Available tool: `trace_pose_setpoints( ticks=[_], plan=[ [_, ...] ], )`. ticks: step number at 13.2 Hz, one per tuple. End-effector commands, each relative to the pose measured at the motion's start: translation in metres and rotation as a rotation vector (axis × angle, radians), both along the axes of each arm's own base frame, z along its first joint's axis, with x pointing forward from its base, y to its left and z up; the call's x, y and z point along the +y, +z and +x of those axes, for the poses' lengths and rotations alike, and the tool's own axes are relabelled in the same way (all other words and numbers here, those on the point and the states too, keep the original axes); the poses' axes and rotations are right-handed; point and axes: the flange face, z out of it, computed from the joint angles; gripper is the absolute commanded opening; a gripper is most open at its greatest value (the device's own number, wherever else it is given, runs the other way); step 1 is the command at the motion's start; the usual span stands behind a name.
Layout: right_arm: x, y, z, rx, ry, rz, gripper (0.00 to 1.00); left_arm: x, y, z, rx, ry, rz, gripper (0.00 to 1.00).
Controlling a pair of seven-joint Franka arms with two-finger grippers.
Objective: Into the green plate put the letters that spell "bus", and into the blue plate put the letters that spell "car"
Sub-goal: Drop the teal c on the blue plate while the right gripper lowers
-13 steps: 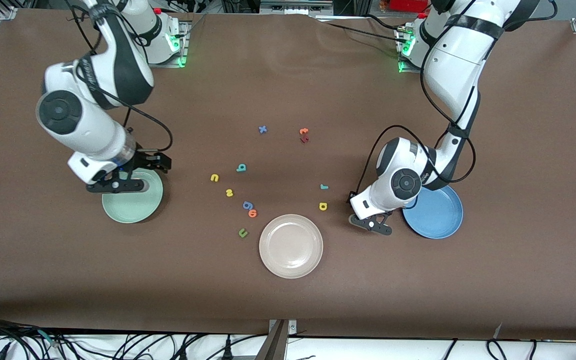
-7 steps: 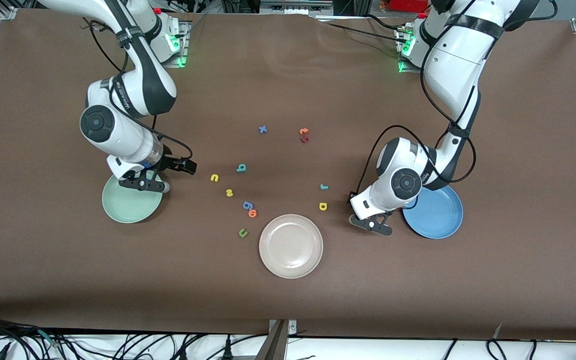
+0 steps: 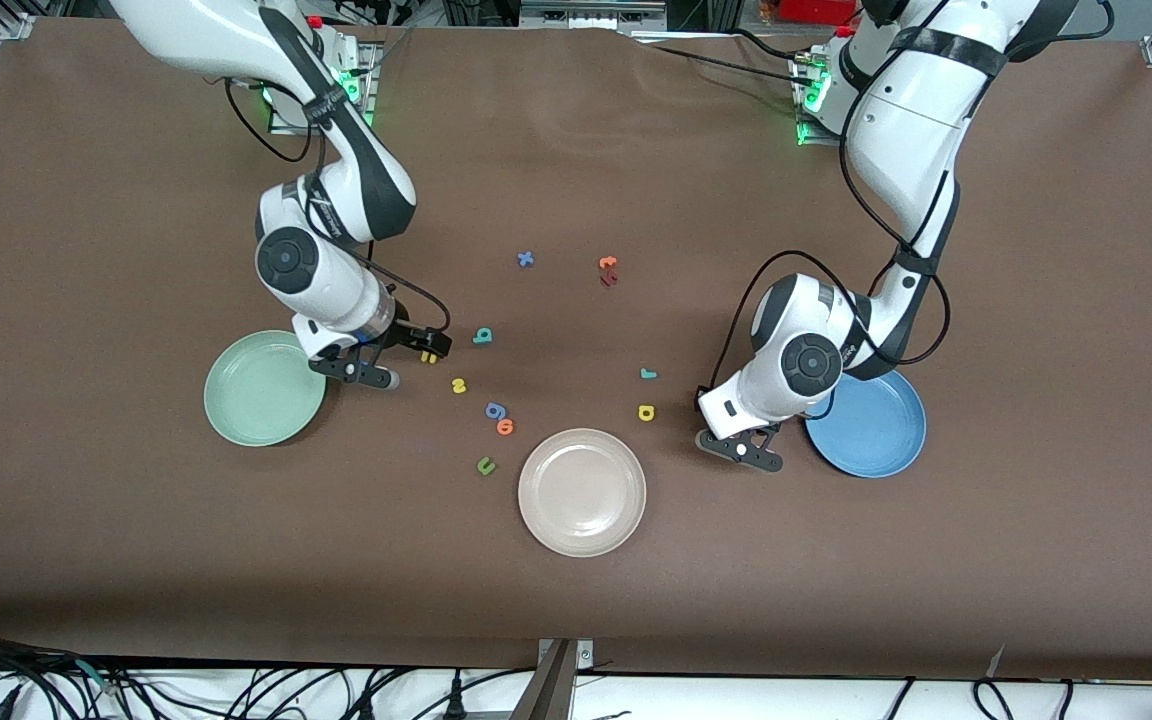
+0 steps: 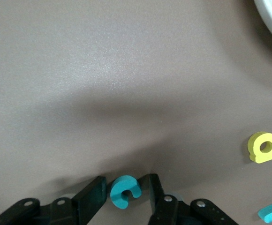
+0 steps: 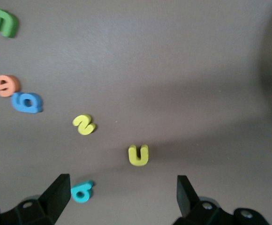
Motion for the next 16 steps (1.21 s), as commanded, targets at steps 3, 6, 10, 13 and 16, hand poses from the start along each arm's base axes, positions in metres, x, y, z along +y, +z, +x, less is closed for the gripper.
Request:
trace_pose_setpoints(
  ticks=[3,6,10,13,16],
  plan=[
    [-0.003,-0.019,0.000,0.017,-0.024,0.001,1.00,0.007,-0.002,0.001,0.005,-0.003,0.014,0.00],
    [-0.003,-0.031,0.000,0.032,-0.037,-0.002,0.99,0.012,0.021,0.004,0.020,0.000,0.021,0.00],
    [0.002,-0.052,-0.002,0.060,-0.032,-0.008,0.99,0.071,0.086,0.016,0.090,-0.045,0.053,0.02],
    [0.007,-0.064,-0.005,0.056,-0.029,-0.004,0.99,0.145,0.096,0.032,0.081,-0.176,0.040,0.08],
    [0.009,-0.064,-0.006,0.054,-0.024,-0.004,0.88,0.192,0.083,0.035,0.096,-0.211,0.025,0.38]
  ],
)
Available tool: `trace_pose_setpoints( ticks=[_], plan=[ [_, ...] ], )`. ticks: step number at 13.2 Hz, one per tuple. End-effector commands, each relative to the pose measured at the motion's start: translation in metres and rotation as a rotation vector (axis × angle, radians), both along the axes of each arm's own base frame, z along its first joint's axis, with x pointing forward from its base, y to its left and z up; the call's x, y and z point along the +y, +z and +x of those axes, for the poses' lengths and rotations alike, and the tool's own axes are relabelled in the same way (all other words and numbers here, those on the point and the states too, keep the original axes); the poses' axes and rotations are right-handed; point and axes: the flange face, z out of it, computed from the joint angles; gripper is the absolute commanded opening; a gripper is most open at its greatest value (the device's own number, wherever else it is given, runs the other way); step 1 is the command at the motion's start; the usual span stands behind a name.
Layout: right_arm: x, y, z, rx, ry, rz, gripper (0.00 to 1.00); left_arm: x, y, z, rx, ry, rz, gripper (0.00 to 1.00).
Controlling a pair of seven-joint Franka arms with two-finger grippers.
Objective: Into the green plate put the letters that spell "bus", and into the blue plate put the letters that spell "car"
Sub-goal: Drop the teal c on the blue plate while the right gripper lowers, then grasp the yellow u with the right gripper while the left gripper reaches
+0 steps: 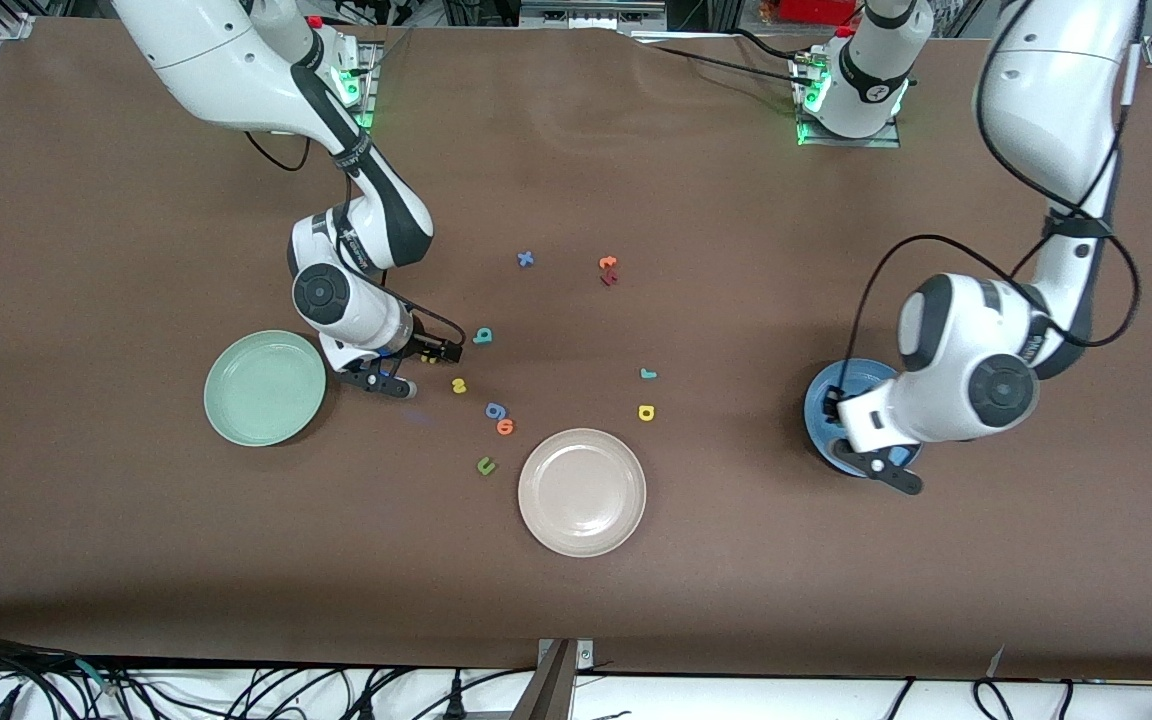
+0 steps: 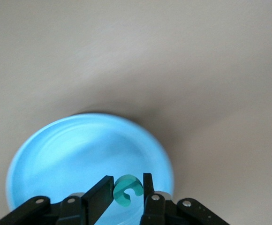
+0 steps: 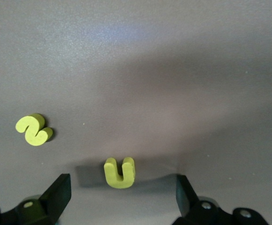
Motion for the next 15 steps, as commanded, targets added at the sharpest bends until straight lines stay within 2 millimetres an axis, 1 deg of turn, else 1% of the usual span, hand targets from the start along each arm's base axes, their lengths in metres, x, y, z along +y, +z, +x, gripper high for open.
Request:
trace_pose_setpoints(
  ticks=[1,2,3,4,5,6,7,8,9,11,12,13,14,15],
  plan=[
    [0.007,0.001,0.004,-0.010,-0.014,0.013,0.79,0.008,-0.012,-0.004,0.022,-0.053,0.002,0.75],
    [0.006,0.000,0.004,-0.009,-0.013,0.011,0.71,0.004,-0.012,-0.004,0.022,-0.058,0.001,1.00],
    [0.007,0.001,0.004,-0.011,-0.010,0.011,0.65,0.000,-0.012,-0.005,0.022,-0.063,0.001,1.00],
    [0.006,0.000,0.004,-0.010,-0.010,0.010,0.65,-0.005,-0.011,-0.005,0.021,-0.067,-0.001,1.00],
    [0.006,0.001,0.005,-0.012,-0.010,0.009,0.65,-0.015,-0.009,-0.006,0.017,-0.069,-0.005,1.00],
    [0.006,-0.001,0.004,-0.010,-0.010,0.008,0.65,-0.034,-0.007,-0.007,0.012,-0.085,-0.008,1.00],
    [0.005,0.000,0.005,-0.012,-0.011,0.008,0.62,-0.053,-0.003,-0.009,0.009,-0.063,-0.008,1.00],
    [0.005,0.000,0.005,-0.013,-0.012,0.009,0.56,-0.076,0.002,-0.011,0.003,-0.025,0.000,1.00],
    [0.005,0.000,0.005,-0.014,-0.011,0.008,0.51,-0.102,0.005,-0.014,-0.001,0.027,0.012,1.00],
    [0.005,-0.002,0.005,-0.020,-0.011,0.009,0.46,-0.153,0.006,-0.026,-0.027,0.081,0.023,1.00],
    [0.005,-0.002,0.005,-0.022,-0.010,0.010,0.38,-0.181,0.003,-0.033,-0.046,0.105,0.021,1.00],
    [0.005,-0.002,0.005,-0.022,-0.010,0.010,0.29,-0.200,-0.004,-0.038,-0.061,0.125,0.024,1.00],
    [0.005,-0.002,0.006,-0.023,-0.010,0.010,0.19,-0.222,-0.012,-0.045,-0.081,0.125,0.015,1.00],
    [0.005,-0.002,0.006,-0.025,-0.004,0.009,0.11,-0.244,-0.018,-0.054,-0.098,0.117,0.003,1.00]
  ],
)
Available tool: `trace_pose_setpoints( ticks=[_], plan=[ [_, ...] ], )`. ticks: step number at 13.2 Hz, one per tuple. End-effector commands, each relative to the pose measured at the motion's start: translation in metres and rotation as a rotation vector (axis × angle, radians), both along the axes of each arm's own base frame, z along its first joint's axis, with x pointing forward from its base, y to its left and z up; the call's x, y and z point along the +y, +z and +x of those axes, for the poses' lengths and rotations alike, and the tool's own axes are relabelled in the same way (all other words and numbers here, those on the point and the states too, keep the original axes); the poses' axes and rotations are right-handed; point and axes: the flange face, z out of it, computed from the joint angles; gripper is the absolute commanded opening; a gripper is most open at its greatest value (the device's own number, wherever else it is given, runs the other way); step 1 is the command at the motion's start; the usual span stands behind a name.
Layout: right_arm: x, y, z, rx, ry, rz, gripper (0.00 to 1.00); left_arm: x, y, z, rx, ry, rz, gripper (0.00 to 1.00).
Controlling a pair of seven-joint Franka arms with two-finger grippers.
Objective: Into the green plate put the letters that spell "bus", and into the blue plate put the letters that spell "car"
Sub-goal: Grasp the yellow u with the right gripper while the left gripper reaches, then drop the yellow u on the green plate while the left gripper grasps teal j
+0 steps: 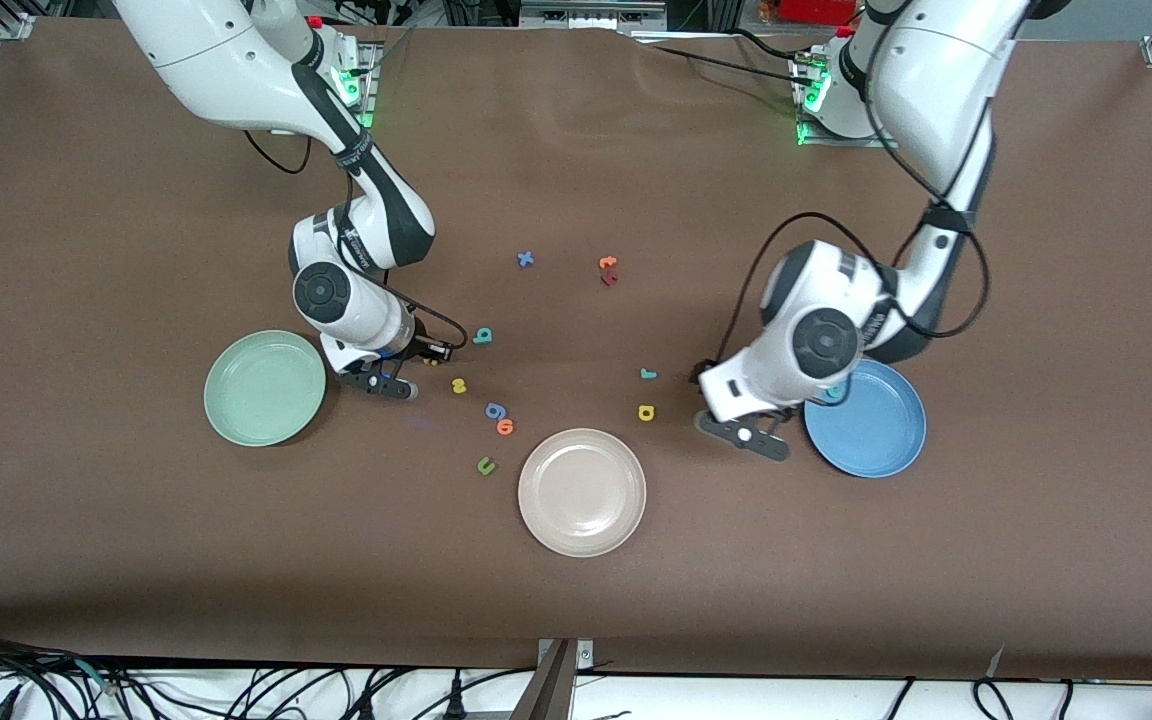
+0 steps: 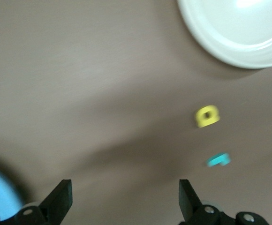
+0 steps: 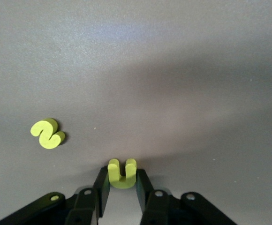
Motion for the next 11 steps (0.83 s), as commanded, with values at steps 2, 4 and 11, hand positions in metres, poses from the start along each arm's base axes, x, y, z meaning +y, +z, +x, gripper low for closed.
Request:
trace_pose_setpoints(
  ticks=[2,4,11],
  plan=[
    [0.003,-0.006,0.002,-0.009,0.002,0.002,0.05,-0.064,-0.035,-0.026,-0.051,-0.029,-0.003,1.00],
    [0.001,0.009,0.011,-0.029,0.002,0.005,0.05,-0.090,-0.057,-0.047,-0.037,-0.048,0.010,1.00],
    [-0.109,0.083,0.041,0.006,0.224,-0.062,0.06,-0.095,-0.078,-0.062,-0.009,-0.076,0.040,0.73]
  ],
)
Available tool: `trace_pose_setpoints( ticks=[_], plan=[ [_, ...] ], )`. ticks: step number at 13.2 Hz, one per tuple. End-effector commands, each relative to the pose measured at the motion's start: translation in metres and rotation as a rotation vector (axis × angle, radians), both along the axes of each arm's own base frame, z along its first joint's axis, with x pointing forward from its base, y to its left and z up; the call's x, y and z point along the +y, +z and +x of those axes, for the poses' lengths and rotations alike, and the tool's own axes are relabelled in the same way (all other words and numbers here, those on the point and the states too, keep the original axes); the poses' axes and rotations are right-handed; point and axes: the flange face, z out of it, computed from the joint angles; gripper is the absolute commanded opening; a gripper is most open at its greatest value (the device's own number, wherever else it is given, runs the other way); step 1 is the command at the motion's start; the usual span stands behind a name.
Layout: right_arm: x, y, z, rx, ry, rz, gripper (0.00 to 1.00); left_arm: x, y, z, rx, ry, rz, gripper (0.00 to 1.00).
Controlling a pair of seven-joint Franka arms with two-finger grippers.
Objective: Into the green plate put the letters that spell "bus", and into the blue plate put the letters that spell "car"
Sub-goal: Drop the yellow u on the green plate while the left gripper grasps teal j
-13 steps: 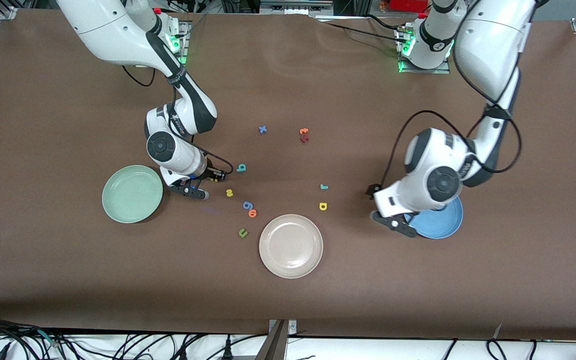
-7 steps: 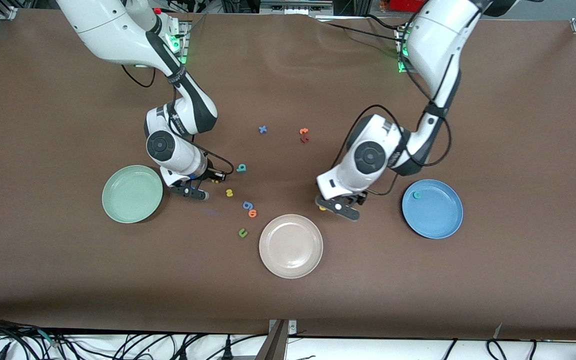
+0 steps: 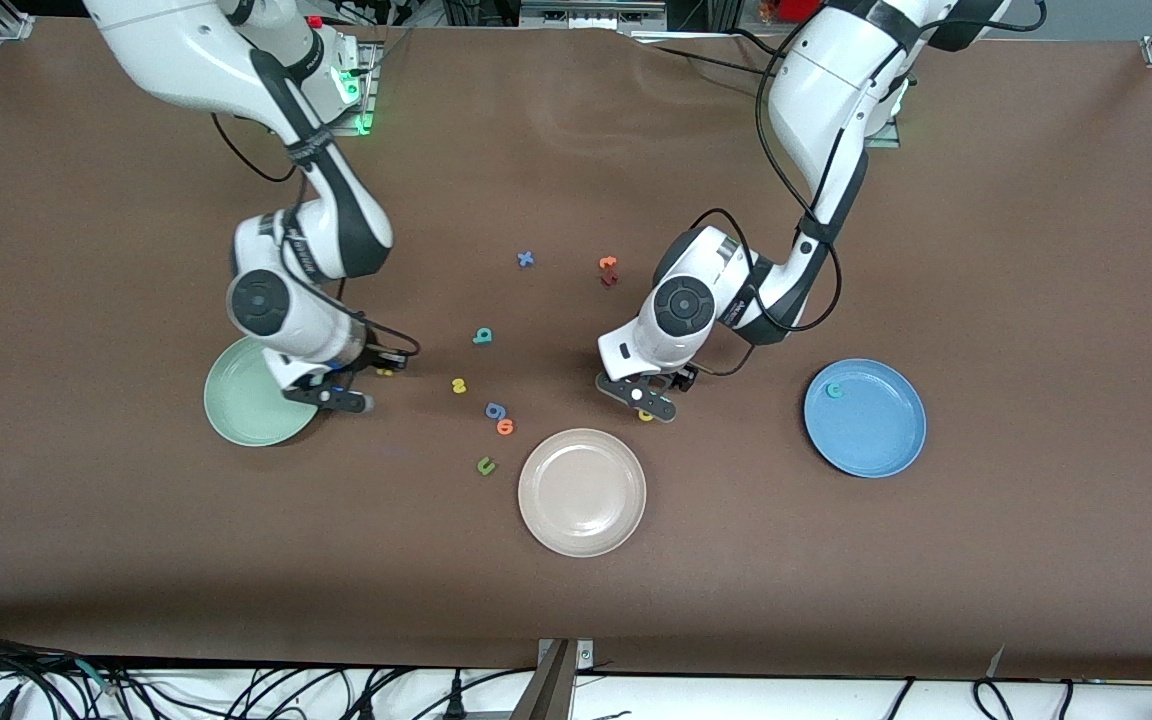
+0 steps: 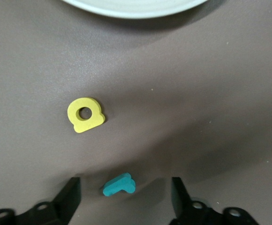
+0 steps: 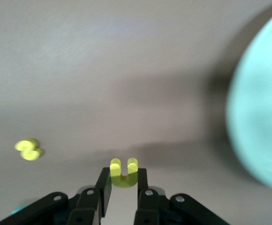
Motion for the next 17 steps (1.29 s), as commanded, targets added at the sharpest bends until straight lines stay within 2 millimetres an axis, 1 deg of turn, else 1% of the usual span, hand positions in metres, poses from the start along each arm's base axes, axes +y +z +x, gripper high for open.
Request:
trace_pose_setpoints(
  ticks=[1,2,3,4,5,6,7,8,9,10,11,12,13,14,15,16,17],
  plan=[
    [-0.057,0.025,0.007,0.006,0.126,-0.016,0.06,0.002,-0.001,0.000,-0.019,-0.009,0.023,0.73],
    [-0.077,0.026,0.010,0.008,0.173,-0.020,0.07,0.001,-0.008,-0.002,-0.013,-0.011,0.028,0.70],
    [-0.096,0.023,0.012,0.011,0.218,-0.024,0.07,0.002,-0.010,-0.002,-0.010,-0.009,0.029,0.67],
    [-0.114,0.016,0.011,0.024,0.245,-0.029,0.07,0.003,-0.010,-0.002,-0.009,-0.008,0.030,0.55],
    [-0.122,0.007,0.010,0.034,0.263,-0.031,0.08,0.004,-0.009,-0.001,-0.006,-0.003,0.029,0.34],
    [-0.128,-0.003,0.009,0.049,0.262,-0.036,0.08,0.004,-0.009,-0.001,-0.006,0.000,0.030,0.27],
    [-0.131,-0.014,0.008,0.063,0.263,-0.041,0.08,0.005,-0.010,-0.001,-0.005,0.007,0.031,0.13],
    [-0.137,-0.024,0.008,0.066,0.269,-0.046,0.08,0.005,-0.008,-0.001,-0.002,0.015,0.033,0.04],
    [-0.144,-0.031,0.009,0.059,0.276,-0.053,0.08,0.006,-0.006,0.000,-0.001,0.028,0.034,0.01],
    [-0.146,-0.037,0.010,0.055,0.284,-0.056,0.09,0.007,-0.003,0.002,-0.003,0.043,0.037,0.01],
    [-0.152,-0.039,0.012,0.046,0.276,-0.062,0.37,0.009,0.004,0.004,-0.003,0.050,0.036,0.02],
    [-0.153,-0.041,0.012,0.046,0.273,-0.062,0.77,0.013,0.017,0.007,0.006,0.052,0.047,0.03],
    [-0.153,-0.039,0.012,0.046,0.269,-0.060,0.93,0.022,0.034,0.013,0.007,0.059,0.060,0.03],
    [-0.152,-0.036,0.013,0.044,0.256,-0.058,0.99,0.032,0.051,0.018,0.013,0.071,0.068,0.05],
    [-0.151,-0.032,0.014,0.037,0.247,-0.054,0.99,0.046,0.063,0.022,0.039,0.087,0.085,0.06],
    [-0.149,-0.022,0.015,0.026,0.227,-0.052,0.99,0.068,0.075,0.030,0.066,0.112,0.102,0.06],
    [-0.140,-0.014,0.014,0.028,0.189,-0.049,0.99,0.091,0.086,0.039,0.071,0.120,0.127,0.08]
  ],
)
